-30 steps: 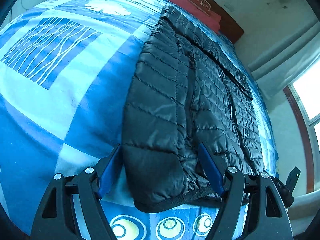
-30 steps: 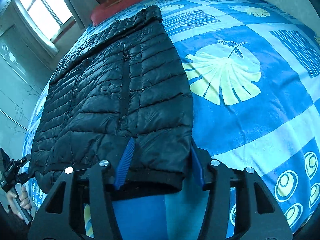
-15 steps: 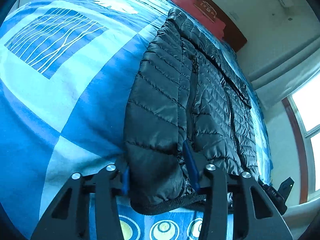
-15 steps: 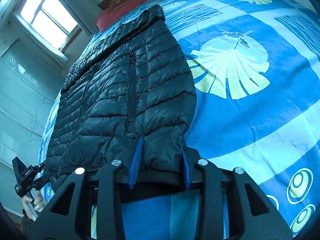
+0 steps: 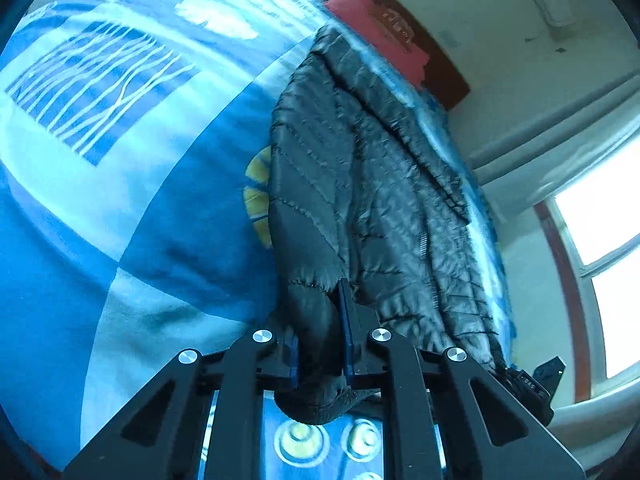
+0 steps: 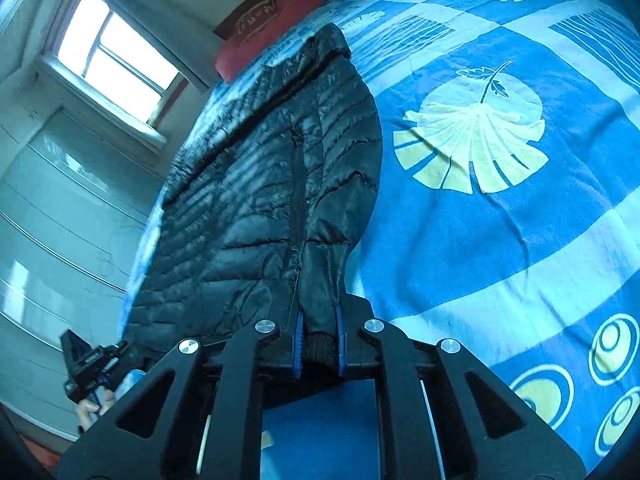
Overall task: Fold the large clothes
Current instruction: 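Lift the hem with both grippers and fold it toward the collar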
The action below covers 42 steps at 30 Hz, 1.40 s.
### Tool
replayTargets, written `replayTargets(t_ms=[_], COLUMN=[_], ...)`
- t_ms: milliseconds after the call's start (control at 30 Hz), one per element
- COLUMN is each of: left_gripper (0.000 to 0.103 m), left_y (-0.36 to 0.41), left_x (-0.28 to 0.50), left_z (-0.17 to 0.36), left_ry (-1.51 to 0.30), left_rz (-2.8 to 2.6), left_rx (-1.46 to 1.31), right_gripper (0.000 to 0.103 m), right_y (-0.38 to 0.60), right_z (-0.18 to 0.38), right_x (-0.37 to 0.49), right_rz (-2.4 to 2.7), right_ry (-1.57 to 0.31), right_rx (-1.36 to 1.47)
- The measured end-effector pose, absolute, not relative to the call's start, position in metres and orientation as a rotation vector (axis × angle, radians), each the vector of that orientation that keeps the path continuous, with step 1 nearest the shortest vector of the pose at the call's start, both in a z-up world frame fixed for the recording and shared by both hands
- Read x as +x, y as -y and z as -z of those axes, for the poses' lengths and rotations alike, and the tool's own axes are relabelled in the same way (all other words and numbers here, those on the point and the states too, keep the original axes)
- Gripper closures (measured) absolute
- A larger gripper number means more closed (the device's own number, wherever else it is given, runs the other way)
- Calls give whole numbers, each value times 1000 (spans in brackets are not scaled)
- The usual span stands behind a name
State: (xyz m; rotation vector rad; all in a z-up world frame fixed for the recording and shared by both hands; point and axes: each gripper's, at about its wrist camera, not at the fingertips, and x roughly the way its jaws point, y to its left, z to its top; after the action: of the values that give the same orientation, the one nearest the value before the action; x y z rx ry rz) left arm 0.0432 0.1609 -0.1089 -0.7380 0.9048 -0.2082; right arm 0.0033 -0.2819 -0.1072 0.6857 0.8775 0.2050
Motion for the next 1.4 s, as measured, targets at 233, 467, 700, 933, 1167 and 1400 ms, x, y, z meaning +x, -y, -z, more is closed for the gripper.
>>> replayTargets(t_ms=[233,467,700,933,1167,1400], left_gripper=[90,91,92,92,93,93], left_y=[-163,-156,-166,-175,-172,-173], left_x=[21,-18,-55,-57,-3,99], left_z=[68,24,3,-26,-42,-51], left_ry=[-834,-777,-708,-623,-613,-614], left_rz=[294,359,363,370,405,390], left_rx=[-809,-794,-900,-889,-867,-840], right_gripper=[92,92,92,92,92,92], right_y=[282,278,285,292,295,303], right_z=[66,26,-2,-35,-49,-53], right_x=[-27,-75,-110,-112,-54,59], right_rz=[-273,-329,-357,-413,-477,-505], right_ry=[-820,-767,-711,-613,-578,-559], right_rx=[711,735,789,794,815,910])
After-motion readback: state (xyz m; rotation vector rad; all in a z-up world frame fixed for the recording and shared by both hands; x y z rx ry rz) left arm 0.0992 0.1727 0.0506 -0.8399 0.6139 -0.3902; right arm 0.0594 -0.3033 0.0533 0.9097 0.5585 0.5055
